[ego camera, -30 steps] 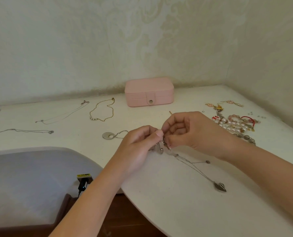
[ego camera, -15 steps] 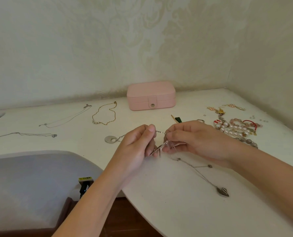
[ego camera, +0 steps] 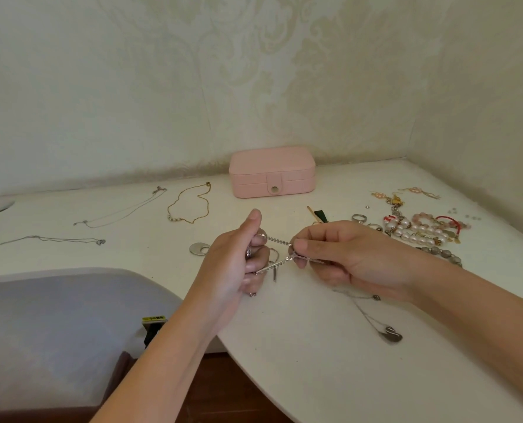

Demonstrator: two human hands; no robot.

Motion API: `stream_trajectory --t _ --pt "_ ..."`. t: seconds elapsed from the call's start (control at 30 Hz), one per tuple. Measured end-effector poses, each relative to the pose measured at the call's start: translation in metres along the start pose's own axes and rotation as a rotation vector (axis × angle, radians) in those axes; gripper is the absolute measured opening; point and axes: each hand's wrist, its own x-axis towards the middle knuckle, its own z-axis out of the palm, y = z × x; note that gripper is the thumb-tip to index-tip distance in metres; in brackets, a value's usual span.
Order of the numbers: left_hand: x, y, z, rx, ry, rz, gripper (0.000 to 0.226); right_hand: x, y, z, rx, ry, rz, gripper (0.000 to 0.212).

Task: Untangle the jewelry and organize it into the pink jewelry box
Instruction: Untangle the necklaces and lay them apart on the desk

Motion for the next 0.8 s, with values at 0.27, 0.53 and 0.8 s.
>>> stream_trajectory --t 0.27,0.53,0.8 --pt "-0.0019 -0.0005 -0.0092 -0.058 -0.227 0.055 0.025 -0.0033 -0.0025 0.0023 -0.041 0.011 -0.006 0.025" --pt "-0.0048 0.0005 -0.0075 -0.137 -0.237 0.078 0.021 -0.0018 -0.0049 0.0008 0.044 0.038 -0.076 0.019" --pt "-0.0066 0.002 -0.0063 -0.11 -0.213 0.069 0.021 -0.0001 0.0003 0.0004 0.107 0.153 -0.118 0.017"
